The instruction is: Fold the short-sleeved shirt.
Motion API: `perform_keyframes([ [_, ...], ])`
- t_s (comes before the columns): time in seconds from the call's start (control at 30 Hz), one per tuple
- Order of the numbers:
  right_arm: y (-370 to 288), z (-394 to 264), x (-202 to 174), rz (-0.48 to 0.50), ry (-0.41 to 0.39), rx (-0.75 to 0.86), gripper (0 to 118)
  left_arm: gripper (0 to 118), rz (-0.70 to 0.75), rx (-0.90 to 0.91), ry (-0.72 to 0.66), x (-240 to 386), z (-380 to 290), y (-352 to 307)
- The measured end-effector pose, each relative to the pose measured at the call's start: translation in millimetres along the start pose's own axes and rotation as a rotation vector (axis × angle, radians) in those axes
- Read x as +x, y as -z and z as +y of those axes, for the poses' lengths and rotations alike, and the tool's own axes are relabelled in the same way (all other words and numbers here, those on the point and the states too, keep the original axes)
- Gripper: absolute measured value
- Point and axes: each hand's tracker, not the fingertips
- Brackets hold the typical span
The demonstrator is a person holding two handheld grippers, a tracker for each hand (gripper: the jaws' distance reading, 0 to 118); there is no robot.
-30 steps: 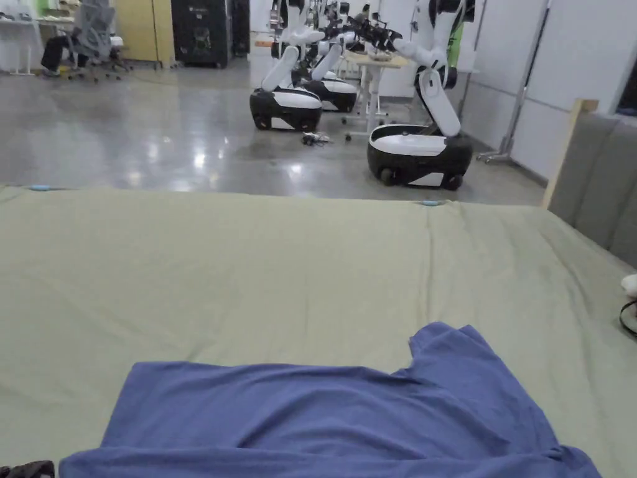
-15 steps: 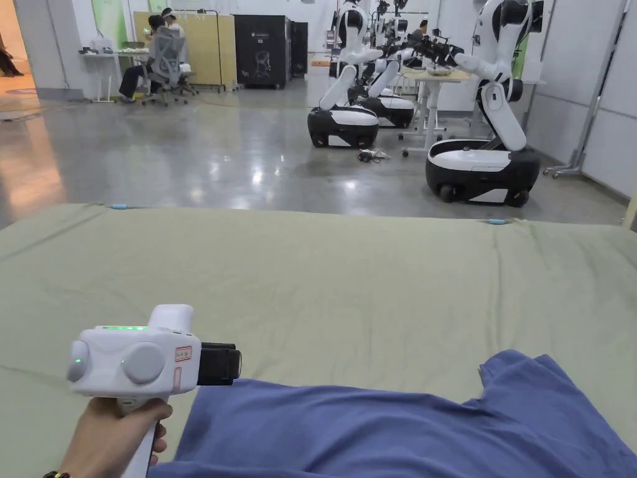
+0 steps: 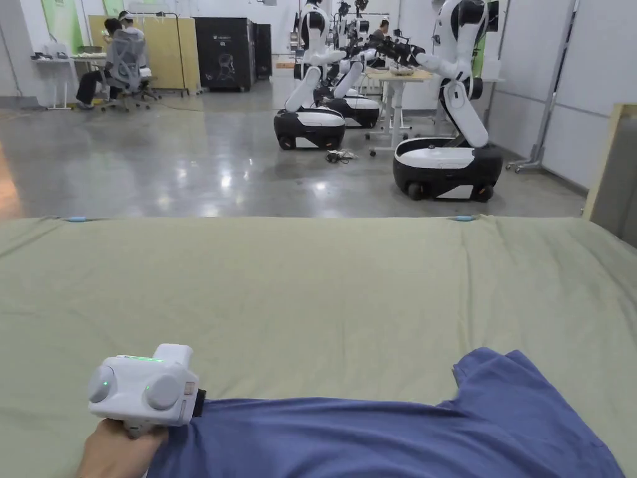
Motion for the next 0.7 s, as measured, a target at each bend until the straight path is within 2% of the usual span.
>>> perform_keyframes([
  [0.03, 0.9, -0.4, 0.5, -0.002, -0.001, -0.008, 2, 0, 0.033, 0.024, 0.016, 3.9, 2.9, -5.8],
  [0.13, 7.8, 2.9, 2.1, 0.0, -0.024, -0.021, 2, 0, -0.001, 0.022, -0.002, 3.1, -1.4, -12.9],
  [0.23, 23.7, 26.8, 4.2, 0.018, -0.087, -0.007, 2, 0, -0.046, 0.04, -0.036, 0.7, -0.5, -18.0],
  [0.33, 66.0, 63.1, 13.4, -0.047, -0.132, -0.004, 5, 0, -0.058, 0.054, -0.015, 3.7, -0.4, -27.2],
  [0.37, 86.8, 75.1, 17.4, -0.06, -0.154, -0.034, 15, 0, -0.06, 0.052, -0.009, 3.8, -0.3, -27.9],
  [0.4, 110.9, 85.8, 24.2, -0.071, -0.168, -0.057, 37, 0, -0.056, 0.059, 0.003, 3.3, 0.0, -29.4],
  [0.43, 131.5, 92.5, 31.5, -0.074, -0.157, -0.068, 72, 0, -0.062, 0.062, 0.007, 8.2, -1.4, -38.0],
  [0.47, 158.8, 100.0, 41.6, -0.082, -0.144, -0.128, 88, 0, -0.07, 0.066, 0.005, 8.8, -1.8, -41.4],
  [0.6, 261.6, 112.0, 83.8, -0.124, -0.054, -0.296, 89, 0, -0.091, 0.08, 0.0, 12.6, -2.2, -50.5],
  [0.7, 314.7, 106.9, 104.9, -0.177, -0.053, -0.397, 89, 0, -0.087, 0.073, 0.02, 14.6, -2.1, -51.8],
])
